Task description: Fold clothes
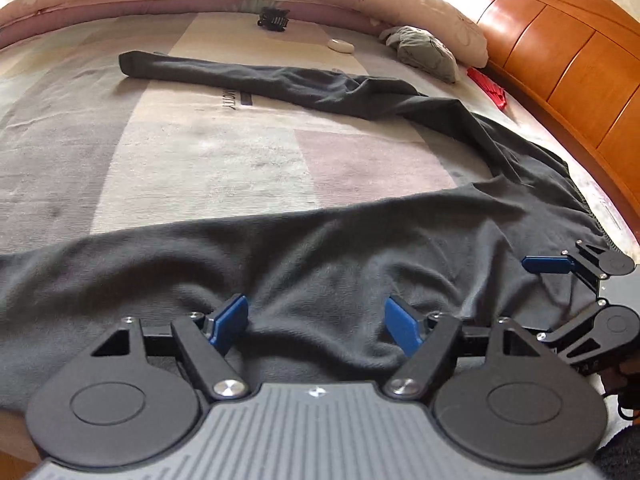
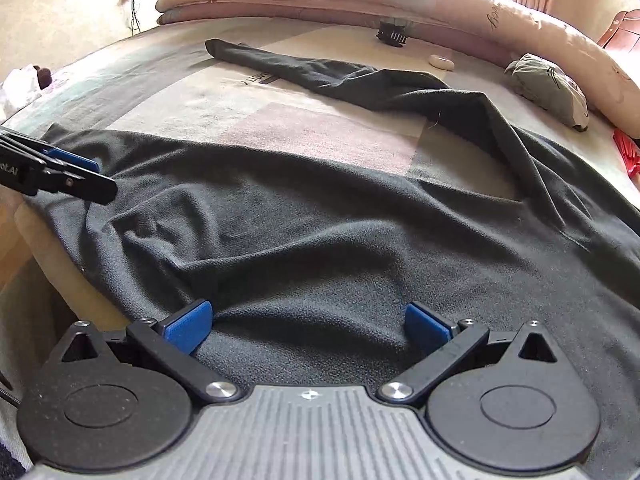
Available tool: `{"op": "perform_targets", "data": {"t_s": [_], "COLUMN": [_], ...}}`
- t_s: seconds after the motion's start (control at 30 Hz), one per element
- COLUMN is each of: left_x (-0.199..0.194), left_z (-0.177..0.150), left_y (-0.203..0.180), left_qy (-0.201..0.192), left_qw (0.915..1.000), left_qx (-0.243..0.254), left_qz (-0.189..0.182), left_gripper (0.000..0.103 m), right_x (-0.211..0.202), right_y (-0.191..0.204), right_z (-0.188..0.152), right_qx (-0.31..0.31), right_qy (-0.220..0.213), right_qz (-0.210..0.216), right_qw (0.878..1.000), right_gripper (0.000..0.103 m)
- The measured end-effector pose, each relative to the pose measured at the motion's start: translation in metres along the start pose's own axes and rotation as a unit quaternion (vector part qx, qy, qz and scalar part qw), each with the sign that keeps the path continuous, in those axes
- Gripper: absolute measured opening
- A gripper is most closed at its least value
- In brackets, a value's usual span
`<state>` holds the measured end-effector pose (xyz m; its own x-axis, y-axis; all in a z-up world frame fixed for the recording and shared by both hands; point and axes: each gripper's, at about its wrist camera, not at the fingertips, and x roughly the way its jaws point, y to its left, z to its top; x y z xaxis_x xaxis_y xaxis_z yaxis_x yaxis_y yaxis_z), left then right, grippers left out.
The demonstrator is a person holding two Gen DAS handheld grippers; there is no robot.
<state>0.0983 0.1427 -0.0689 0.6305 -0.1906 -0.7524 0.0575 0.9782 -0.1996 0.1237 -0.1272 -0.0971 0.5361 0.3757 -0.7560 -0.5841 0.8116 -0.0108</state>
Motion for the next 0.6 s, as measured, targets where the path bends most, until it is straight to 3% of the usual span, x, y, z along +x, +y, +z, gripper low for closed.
{"op": "perform_targets", "data": {"t_s": [0.1,0.27,0.5,0.53,0.6], "left_x": [-0.009,-0.008,-0.030,-0.033,-0.037], "left_z": [0.007,0.009,0.007,0.006,0.001], "left_y": [0.028,0.098,0.140,0.142,0.136], "left_qy": [-0.018,-0.022,-0.033,-0.035,-0.038], "left_qw": [0.9986,0.9908,0.9749,0.9739,0.9807], "left_qx": [-0.015,-0.097,-0.132,-0.134,-0.115], "left_qz": [0.048,0.092,0.176,0.180,0.154], "left_gripper": [0.077,0.076,0.076,0.076,0.079], "right_x": [-0.001,-0.002,0.000,0.000,0.001], "right_y": [0.000,0.000,0.001,0.001,0.002], "right_z": [-0.001,-0.001,0.001,0.001,0.001], "right_qx": [0.000,0.000,0.001,0.001,0.002], "right_qy": [-0.002,0.002,0.005,0.005,0.006], "right_qz": [0.000,-0.001,-0.004,-0.005,-0.006], "right_qw": [1.000,1.000,1.000,1.000,1.000], "right_gripper": [0.103,0.103,0.103,0.103,0.103]}}
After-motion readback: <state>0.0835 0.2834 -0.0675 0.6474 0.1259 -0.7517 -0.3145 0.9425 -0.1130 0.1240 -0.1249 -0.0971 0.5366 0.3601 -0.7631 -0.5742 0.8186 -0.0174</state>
